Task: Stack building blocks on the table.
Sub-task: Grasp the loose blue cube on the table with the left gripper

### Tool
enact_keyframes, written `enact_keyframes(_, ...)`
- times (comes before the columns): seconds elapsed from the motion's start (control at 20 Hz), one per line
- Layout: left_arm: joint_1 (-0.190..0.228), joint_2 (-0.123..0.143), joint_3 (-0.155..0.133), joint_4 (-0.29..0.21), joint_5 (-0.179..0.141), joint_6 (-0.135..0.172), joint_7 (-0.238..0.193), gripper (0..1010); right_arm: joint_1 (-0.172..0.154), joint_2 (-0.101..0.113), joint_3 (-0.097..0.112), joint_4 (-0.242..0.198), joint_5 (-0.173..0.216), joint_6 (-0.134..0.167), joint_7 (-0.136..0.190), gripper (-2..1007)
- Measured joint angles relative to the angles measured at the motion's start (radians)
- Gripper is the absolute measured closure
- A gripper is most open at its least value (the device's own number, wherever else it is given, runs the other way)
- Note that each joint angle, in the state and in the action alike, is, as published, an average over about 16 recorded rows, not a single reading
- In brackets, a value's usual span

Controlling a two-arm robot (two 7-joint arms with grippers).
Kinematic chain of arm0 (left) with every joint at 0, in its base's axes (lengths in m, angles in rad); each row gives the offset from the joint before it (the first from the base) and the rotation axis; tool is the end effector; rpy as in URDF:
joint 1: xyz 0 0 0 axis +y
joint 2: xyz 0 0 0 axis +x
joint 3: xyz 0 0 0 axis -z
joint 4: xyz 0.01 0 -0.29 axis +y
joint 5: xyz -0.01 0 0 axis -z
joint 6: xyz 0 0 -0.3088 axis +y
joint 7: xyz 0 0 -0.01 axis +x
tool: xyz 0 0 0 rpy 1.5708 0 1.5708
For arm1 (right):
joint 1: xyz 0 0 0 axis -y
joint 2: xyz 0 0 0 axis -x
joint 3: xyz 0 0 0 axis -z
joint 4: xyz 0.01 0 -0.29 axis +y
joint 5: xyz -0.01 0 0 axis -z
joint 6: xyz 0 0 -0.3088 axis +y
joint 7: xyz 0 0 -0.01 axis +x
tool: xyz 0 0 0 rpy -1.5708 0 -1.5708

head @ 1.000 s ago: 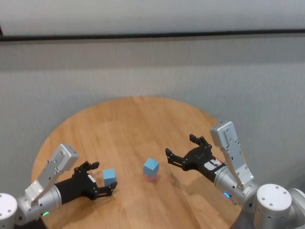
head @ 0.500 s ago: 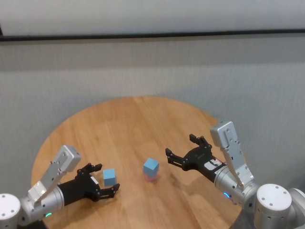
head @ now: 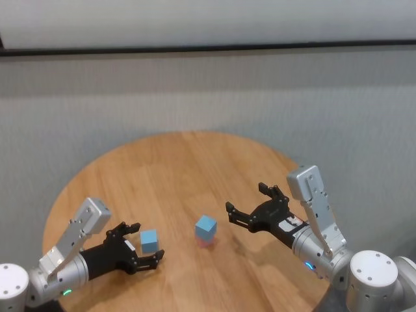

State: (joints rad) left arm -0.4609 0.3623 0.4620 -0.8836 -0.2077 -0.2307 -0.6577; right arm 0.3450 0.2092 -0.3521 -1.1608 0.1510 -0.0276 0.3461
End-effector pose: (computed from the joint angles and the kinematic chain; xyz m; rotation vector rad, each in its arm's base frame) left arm 0.4264 0.0722 -0.3524 0.3356 -0.0611 0.7094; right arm 0.4118 0.0122 -0.3175 -0.1979 -0.0226 -0.9778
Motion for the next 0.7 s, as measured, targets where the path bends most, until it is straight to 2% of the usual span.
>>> enact_keyframes(0.4,-0.007,-0.006,0.001,0.017,-0.003,-0.007,-0.006,9,0.0,0.0,0.0,0.0,0.0,0.0,0.0,0)
enact_keyframes(0.7,-0.013,-0.012,-0.002,0.032,-0.011,-0.013,-0.013,53,0.0,0.0,0.0,0.0,0.0,0.0,0.0,0)
